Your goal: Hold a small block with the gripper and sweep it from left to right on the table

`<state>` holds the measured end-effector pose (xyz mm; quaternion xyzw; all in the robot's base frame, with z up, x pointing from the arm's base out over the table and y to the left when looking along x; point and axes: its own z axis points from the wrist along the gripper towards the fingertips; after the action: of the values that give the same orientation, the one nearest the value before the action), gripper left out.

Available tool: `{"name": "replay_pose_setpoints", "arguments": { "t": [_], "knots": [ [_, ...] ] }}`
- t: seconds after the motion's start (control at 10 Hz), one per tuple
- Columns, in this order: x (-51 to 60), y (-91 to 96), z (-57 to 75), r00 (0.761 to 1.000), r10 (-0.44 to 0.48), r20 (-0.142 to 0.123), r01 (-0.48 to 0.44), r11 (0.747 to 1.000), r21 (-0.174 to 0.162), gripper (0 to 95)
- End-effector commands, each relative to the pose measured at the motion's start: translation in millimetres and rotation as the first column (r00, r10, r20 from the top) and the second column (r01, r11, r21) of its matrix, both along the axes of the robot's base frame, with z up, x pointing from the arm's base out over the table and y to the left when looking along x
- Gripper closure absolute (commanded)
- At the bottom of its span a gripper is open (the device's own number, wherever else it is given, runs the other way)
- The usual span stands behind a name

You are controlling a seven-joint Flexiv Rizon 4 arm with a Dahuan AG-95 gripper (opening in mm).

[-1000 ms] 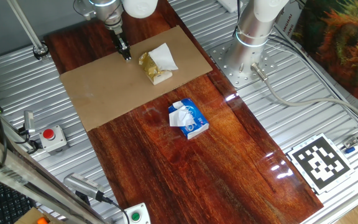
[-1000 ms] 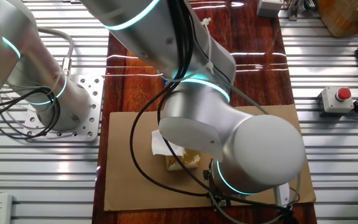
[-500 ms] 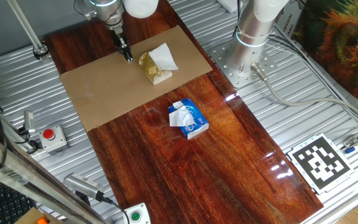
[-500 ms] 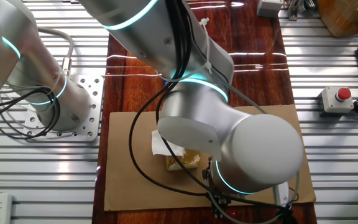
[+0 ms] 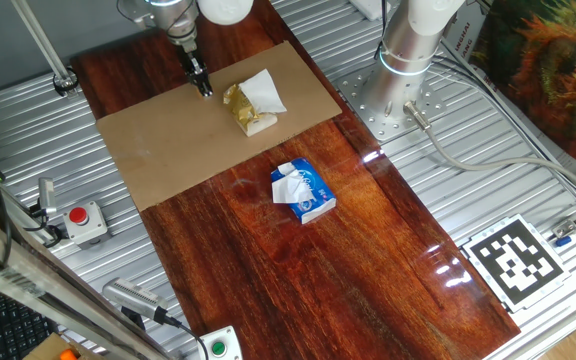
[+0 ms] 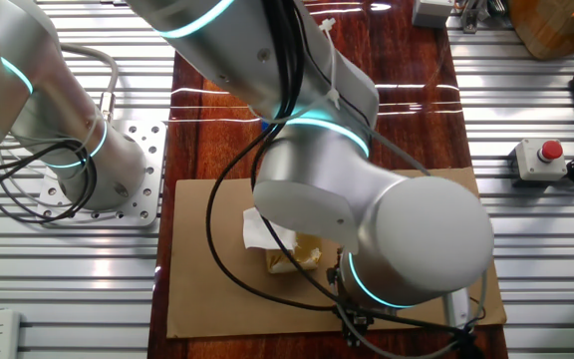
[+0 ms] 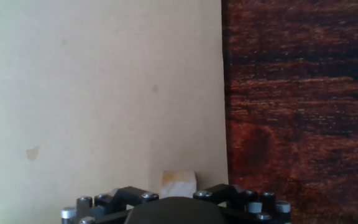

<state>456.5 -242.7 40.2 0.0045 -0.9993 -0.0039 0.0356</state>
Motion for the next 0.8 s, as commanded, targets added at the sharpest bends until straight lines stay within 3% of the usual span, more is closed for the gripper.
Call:
{"name": "replay_pose_setpoints", "arguments": {
  "t": [0.1, 0.2, 0.8],
  "knots": [
    [8.7, 0.4, 10.4, 1.000, -0.002, 0.001, 0.002, 1.000, 0.003, 19.0],
    [14.5, -0.5, 15.0, 1.000, -0.003, -0.002, 0.003, 1.000, 0.004, 19.0],
    [14.5, -0.5, 15.0, 1.000, -0.003, -0.002, 0.003, 1.000, 0.004, 19.0]
  ]
}}
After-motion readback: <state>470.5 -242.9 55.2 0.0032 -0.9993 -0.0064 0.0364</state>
